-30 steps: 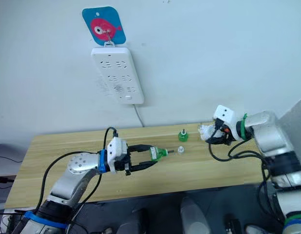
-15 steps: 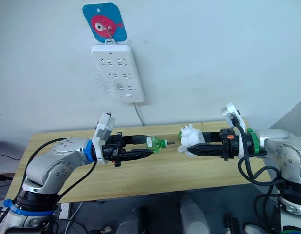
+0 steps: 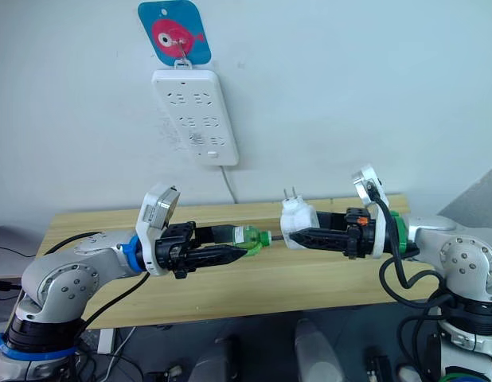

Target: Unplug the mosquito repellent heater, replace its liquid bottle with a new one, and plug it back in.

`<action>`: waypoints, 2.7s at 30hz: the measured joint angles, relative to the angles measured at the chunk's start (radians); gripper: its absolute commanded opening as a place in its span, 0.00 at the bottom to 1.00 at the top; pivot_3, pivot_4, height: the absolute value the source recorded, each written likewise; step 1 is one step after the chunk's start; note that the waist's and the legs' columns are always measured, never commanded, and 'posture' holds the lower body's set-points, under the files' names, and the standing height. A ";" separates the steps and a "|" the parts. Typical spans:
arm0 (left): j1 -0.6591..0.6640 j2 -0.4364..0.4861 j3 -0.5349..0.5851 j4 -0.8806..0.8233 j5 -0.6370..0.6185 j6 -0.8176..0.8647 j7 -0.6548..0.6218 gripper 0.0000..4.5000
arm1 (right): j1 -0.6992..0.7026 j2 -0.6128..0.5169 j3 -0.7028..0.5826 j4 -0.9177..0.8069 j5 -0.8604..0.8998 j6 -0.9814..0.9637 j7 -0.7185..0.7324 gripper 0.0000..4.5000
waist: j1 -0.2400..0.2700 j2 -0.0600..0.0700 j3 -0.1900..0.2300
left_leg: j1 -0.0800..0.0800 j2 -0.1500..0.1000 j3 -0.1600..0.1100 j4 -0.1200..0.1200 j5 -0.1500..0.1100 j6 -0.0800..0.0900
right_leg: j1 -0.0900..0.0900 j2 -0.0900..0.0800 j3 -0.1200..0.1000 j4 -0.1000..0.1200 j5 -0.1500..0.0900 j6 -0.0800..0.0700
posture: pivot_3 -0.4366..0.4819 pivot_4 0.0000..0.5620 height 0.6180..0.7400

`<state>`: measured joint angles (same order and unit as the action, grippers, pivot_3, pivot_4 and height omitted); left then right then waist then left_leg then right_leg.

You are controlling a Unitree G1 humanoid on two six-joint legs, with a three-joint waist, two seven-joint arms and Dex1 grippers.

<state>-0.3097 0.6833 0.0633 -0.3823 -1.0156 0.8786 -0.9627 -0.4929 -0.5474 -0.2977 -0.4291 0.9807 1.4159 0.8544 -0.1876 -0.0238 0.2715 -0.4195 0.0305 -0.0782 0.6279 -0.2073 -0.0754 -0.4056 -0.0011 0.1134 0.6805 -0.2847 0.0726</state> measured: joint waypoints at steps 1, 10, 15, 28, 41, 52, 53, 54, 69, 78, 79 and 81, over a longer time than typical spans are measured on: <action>0.000 -0.001 0.000 0.000 -0.001 0.004 0.001 0.51 | 0.000 0.000 0.004 0.001 0.014 0.001 -0.009 0.66 | 0.000 0.000 0.000 | 0.000 0.000 0.000 0.000 0.000 0.000 | 0.000 0.000 0.000 0.000 0.000 0.000 | 0.25 0.48 1.00; -0.021 -0.049 0.000 0.007 -0.024 0.026 0.019 0.51 | 0.003 -0.027 0.005 0.007 0.115 0.003 -0.072 0.66 | 0.003 0.000 0.000 | 0.000 0.000 0.000 0.000 0.000 0.000 | 0.000 0.000 0.001 0.000 0.000 0.000 | 0.25 0.47 1.00; -0.021 -0.049 0.000 0.008 -0.043 0.052 0.024 0.51 | 0.003 -0.035 0.004 0.045 0.166 0.003 -0.118 0.66 | 0.003 0.000 0.000 | -0.001 0.000 0.001 0.000 0.000 0.000 | -0.001 0.000 0.001 0.000 0.000 0.000 | 0.25 0.47 1.00; -0.035 -0.103 0.003 0.034 -0.065 0.073 0.082 0.51 | 0.011 -0.078 -0.003 0.070 0.342 -0.004 -0.240 0.66 | 0.004 0.000 0.000 | -0.002 0.000 0.001 0.000 0.000 0.000 | -0.001 0.000 0.001 -0.001 0.000 0.000 | 0.24 0.47 1.00; -0.074 -0.124 0.036 0.038 -0.168 0.171 0.162 0.51 | 0.035 -0.117 0.007 0.096 0.458 -0.064 -0.324 0.66 | 0.004 -0.001 0.000 | -0.002 0.000 0.001 0.000 0.000 0.000 | -0.002 0.000 0.001 -0.001 0.000 0.000 | 0.23 0.47 1.00; -0.084 -0.143 0.039 0.037 -0.202 0.188 0.186 0.51 | 0.036 -0.150 0.037 0.112 0.533 -0.103 -0.380 0.66 | 0.004 -0.001 0.000 | -0.003 0.000 0.001 0.000 0.000 0.000 | -0.002 0.000 0.002 -0.002 0.000 0.001 | 0.23 0.47 1.00; -0.084 -0.146 0.039 0.037 -0.201 0.185 0.186 0.51 | 0.036 -0.150 0.039 0.113 0.546 -0.109 -0.390 0.66 | 0.004 -0.001 0.000 | -0.003 0.000 0.001 0.000 0.000 0.000 | -0.002 0.000 0.002 -0.002 0.000 0.001 | 0.23 0.47 1.00; -0.084 -0.150 0.039 0.037 -0.201 0.182 0.186 0.51 | 0.036 -0.152 0.043 0.116 0.568 -0.118 -0.407 0.66 | 0.004 -0.001 0.000 | -0.003 0.000 0.001 0.000 0.000 0.000 | -0.003 0.000 0.002 -0.002 0.000 0.001 | 0.23 0.47 1.00; -0.079 -0.124 -0.005 0.036 -0.123 0.123 0.061 0.51 | 0.034 -0.254 0.149 0.126 0.739 -0.160 -0.443 0.66 | 0.005 -0.001 0.001 | -0.005 0.000 0.002 0.000 0.000 0.000 | -0.004 0.000 0.002 -0.003 0.000 0.001 | 0.22 0.47 1.00; -0.069 -0.140 -0.022 0.024 -0.052 0.056 0.039 0.51 | 0.054 -0.276 0.183 0.125 0.791 -0.217 -0.497 0.66 | 0.010 -0.001 0.001 | -0.006 0.000 0.002 0.000 0.000 0.000 | -0.005 0.000 0.002 -0.003 0.000 0.001 | 0.22 0.47 1.00; -0.068 -0.141 -0.026 0.021 -0.046 0.049 0.038 0.51 | 0.054 -0.277 0.184 0.124 0.795 -0.222 -0.502 0.66 | 0.011 -0.001 0.001 | -0.006 0.000 0.002 0.000 0.000 0.000 | -0.005 0.000 0.002 -0.003 0.000 0.001 | 0.22 0.47 1.00; -0.066 -0.140 -0.030 0.008 -0.030 0.038 0.032 0.51 | 0.054 -0.286 0.187 0.120 0.801 -0.227 -0.506 0.66 | 0.014 -0.001 0.001 | -0.006 0.000 0.002 0.000 0.000 0.000 | -0.005 0.000 0.002 -0.003 0.000 0.001 | 0.22 0.47 1.00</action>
<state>-0.3755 0.5433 0.0334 -0.3746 -1.0458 0.9163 -0.9306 -0.4393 -0.8331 -0.1109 -0.3095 1.7821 1.1891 0.3485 -0.1740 -0.0250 0.2722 -0.4258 0.0303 -0.0766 0.6278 -0.2074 -0.0754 -0.4110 -0.0011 0.1151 0.6776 -0.2852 0.0733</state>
